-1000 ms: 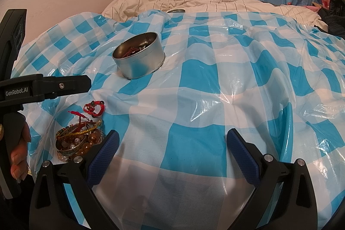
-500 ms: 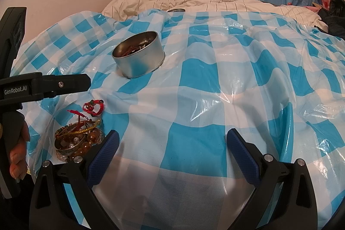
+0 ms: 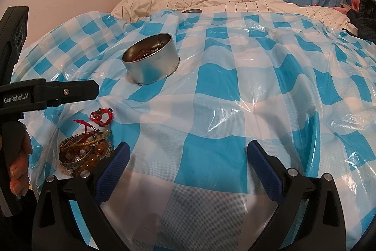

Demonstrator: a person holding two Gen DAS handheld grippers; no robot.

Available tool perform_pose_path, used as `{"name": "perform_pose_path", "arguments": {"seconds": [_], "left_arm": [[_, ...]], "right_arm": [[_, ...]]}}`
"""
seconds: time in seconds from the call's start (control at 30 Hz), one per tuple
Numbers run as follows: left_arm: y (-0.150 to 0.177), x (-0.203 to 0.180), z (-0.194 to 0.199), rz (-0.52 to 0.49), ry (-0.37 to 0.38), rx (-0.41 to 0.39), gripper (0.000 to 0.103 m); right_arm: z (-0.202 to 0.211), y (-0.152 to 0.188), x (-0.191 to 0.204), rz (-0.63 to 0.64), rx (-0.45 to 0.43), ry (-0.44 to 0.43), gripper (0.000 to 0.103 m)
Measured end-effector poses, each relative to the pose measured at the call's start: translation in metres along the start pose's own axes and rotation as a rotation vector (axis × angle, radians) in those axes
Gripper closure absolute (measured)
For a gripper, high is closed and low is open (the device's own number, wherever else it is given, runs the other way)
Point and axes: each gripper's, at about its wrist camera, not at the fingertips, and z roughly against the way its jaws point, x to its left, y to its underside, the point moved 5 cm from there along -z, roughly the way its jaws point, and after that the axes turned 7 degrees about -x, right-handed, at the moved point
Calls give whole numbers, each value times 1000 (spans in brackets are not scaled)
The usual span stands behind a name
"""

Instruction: Organize jewelry

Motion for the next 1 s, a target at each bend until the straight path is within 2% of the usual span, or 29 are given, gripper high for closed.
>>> {"name": "perform_pose_path", "arguments": {"seconds": [0.8, 1.0], "left_arm": [[-1, 0, 0, 0, 4, 0, 9], [-1, 22, 9, 82, -8, -46, 9]], "right_arm": [[0, -1, 0, 0, 0, 0, 7], [1, 0, 0, -12, -9, -8, 7]]}}
